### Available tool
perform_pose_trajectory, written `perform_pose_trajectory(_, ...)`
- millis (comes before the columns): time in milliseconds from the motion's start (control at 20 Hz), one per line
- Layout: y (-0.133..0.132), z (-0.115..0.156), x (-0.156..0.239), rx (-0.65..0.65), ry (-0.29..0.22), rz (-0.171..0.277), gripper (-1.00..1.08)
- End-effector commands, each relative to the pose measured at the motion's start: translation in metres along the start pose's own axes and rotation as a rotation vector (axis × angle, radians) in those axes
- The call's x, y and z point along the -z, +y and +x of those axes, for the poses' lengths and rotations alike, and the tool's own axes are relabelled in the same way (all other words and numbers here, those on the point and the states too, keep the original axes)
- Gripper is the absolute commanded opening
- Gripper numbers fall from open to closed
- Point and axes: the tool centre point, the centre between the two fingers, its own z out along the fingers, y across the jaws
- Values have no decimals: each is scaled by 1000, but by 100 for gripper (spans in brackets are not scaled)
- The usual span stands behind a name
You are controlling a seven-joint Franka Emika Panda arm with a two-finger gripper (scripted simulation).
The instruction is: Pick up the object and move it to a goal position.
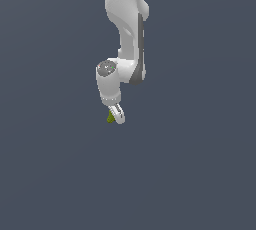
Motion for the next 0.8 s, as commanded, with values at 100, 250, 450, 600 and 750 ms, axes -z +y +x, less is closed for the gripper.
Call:
perform_pose_trajectory(100, 1, 0, -1, 0, 0, -2, -100)
perform_pose_trajectory(250, 0, 0, 1, 0, 0, 0, -100)
perform_pose_trajectory(450, 2, 2, 9, 0, 0, 0, -100)
perform_pose_trajectory(600, 5, 6, 21, -1, -1, 0, -100)
perform_pose_trajectory(750, 9, 10, 37, -1, -1, 0, -100)
